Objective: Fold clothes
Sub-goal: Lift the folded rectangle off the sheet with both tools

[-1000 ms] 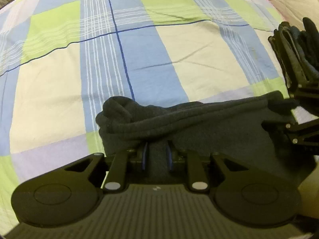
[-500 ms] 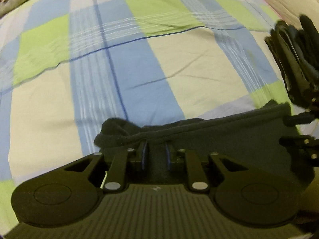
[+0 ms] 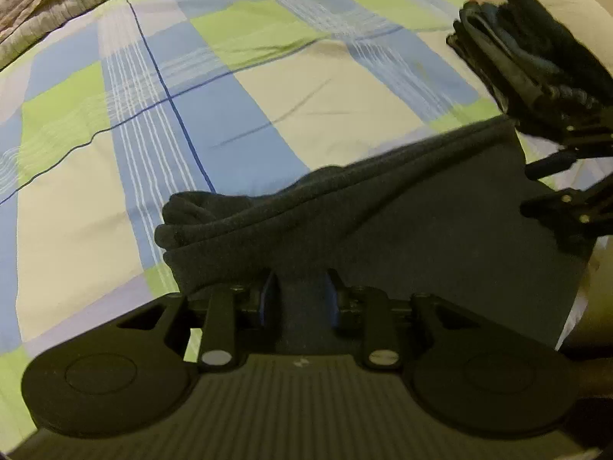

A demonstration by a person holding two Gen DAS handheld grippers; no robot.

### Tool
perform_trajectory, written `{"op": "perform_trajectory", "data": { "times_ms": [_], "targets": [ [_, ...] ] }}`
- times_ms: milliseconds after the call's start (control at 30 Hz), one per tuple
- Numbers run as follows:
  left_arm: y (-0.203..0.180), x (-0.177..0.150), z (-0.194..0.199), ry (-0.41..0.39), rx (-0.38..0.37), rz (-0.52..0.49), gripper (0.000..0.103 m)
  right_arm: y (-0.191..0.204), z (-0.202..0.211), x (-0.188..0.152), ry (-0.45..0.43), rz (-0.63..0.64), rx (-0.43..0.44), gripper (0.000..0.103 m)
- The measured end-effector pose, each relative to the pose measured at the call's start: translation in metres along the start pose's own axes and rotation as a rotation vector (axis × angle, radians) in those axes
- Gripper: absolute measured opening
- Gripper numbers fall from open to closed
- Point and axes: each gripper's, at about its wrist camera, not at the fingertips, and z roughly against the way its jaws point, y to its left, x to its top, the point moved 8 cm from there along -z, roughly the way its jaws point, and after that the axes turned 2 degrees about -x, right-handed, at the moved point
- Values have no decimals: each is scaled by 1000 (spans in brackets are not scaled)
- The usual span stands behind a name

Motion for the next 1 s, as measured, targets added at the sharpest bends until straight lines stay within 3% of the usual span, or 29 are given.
{"op": "perform_trajectory", "data": {
  "times_ms": [67,100,233,300,533,667,733,767,833,867,900,1000],
  "targets": [
    [-3,-1,22,-37,12,-22,30,4,20,-2,-35,2,-27,39],
    [-9,-4,35,-59,17,-62,40,11,30,-6,-52,33,-31,39],
    [-42,-38,77,-112,66,-302,58,53,63,-29,-116,236,-53,41],
    [-61,-62,90,-126,103,-430,63,82,63,-49,-134,375,-66,70],
    [-123,-137,73,-150,240,-824,72,144,30,-94,-176,774,-170,70],
    [-135,-148,47,-173,326,-903,76,147,-11,-100,-174,941,-265,70],
    [-138,-149,36,-182,357,-912,79,142,-4,-91,-169,915,-235,70],
    [-139,-147,31,-183,368,-911,80,139,-1,-86,-166,901,-220,70],
    [-142,-142,24,-188,390,-916,81,134,5,-76,-162,874,-190,40],
    [-144,-140,21,-184,398,-922,81,131,9,-71,-159,860,-175,34],
    [-145,-138,19,-178,408,-931,81,129,12,-66,-157,846,-160,29],
    [-145,-130,11,-158,449,-964,81,121,22,-51,-149,805,-116,27]
  ]
}}
